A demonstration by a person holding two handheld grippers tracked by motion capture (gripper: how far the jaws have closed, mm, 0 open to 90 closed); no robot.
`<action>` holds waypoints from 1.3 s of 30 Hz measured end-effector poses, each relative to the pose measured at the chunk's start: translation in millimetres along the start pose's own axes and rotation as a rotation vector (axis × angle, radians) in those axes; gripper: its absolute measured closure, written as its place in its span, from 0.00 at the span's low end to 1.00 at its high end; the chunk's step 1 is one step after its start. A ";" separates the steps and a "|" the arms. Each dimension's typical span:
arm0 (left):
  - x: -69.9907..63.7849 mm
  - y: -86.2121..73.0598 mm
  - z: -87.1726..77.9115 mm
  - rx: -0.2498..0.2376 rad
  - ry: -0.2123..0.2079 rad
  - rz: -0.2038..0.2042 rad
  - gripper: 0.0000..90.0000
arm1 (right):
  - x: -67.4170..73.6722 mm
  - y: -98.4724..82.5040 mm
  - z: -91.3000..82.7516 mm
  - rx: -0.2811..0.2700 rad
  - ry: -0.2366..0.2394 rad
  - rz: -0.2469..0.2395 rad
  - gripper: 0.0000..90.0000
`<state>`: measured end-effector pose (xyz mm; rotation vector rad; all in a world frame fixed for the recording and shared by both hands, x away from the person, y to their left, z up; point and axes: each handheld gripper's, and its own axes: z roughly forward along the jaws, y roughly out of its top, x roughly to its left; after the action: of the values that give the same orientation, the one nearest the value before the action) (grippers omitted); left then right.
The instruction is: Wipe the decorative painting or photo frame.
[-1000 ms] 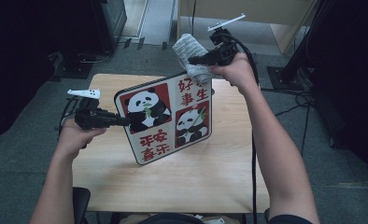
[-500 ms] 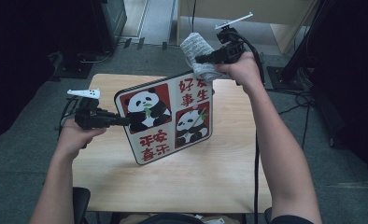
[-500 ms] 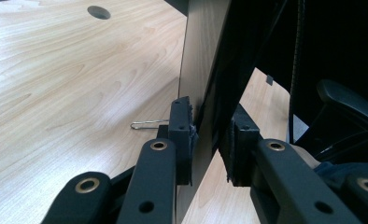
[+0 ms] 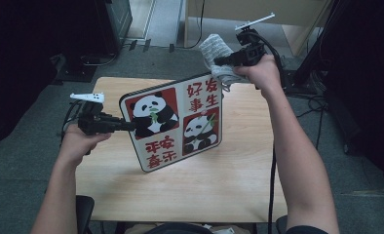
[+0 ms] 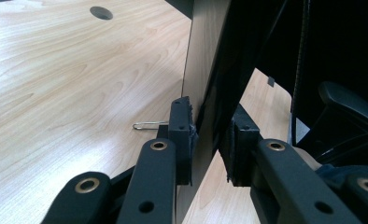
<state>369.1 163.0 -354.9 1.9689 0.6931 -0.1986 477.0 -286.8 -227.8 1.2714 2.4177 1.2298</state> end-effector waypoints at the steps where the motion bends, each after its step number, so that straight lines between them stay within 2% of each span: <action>1: -0.1 0.0 0.0 0.000 0.000 0.000 0.85 | -1.8 -1.4 -1.2 0.001 -0.009 -0.001 0.73; 15: -0.3 -0.3 -0.1 0.002 0.003 -0.005 0.85 | -15.1 -21.4 -8.9 0.044 -0.035 0.005 0.76; 21: -0.4 -0.1 0.1 0.002 0.004 -0.004 0.85 | -22.8 -37.9 -11.8 0.049 -0.017 0.015 0.76; 39: 0.8 -0.1 0.5 -0.001 0.007 -0.007 0.85 | -19.6 -55.5 -3.8 0.064 0.009 -0.012 0.75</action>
<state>369.7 163.0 -355.5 1.9670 0.7041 -0.1955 453.1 -320.6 -269.9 1.2687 2.4864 1.1659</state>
